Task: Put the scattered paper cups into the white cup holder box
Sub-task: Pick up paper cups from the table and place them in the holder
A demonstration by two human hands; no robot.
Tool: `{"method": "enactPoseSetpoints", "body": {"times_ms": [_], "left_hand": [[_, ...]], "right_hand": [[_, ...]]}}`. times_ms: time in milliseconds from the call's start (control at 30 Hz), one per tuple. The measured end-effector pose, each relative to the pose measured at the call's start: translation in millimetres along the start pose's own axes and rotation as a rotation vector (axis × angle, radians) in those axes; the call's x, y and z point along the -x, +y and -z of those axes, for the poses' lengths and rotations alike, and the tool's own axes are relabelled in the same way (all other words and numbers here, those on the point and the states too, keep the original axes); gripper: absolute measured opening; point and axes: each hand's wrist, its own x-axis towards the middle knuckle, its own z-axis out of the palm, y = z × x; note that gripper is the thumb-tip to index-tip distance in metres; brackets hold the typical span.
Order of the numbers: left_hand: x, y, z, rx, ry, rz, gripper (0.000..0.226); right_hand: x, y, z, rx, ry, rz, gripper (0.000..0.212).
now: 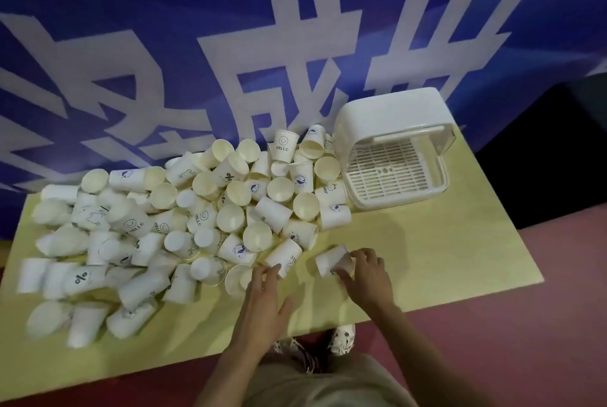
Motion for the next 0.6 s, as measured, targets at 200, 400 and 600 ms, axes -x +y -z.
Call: {"method": "enactPoseSetpoints", "body": {"times_ms": [200, 400, 600], "left_hand": [[-3, -13, -4, 0.018, -0.145, 0.016, 0.065], [-15, -24, -26, 0.004, -0.291, 0.044, 0.079], [-32, -24, -39, 0.016, -0.362, 0.131, 0.078]], "right_hand": [[-9, -18, -4, -0.131, 0.049, -0.187, 0.05], [-5, -25, -18, -0.159, 0.155, -0.102, 0.03], [11, -3, -15, -0.102, 0.225, 0.132, 0.03]]}}
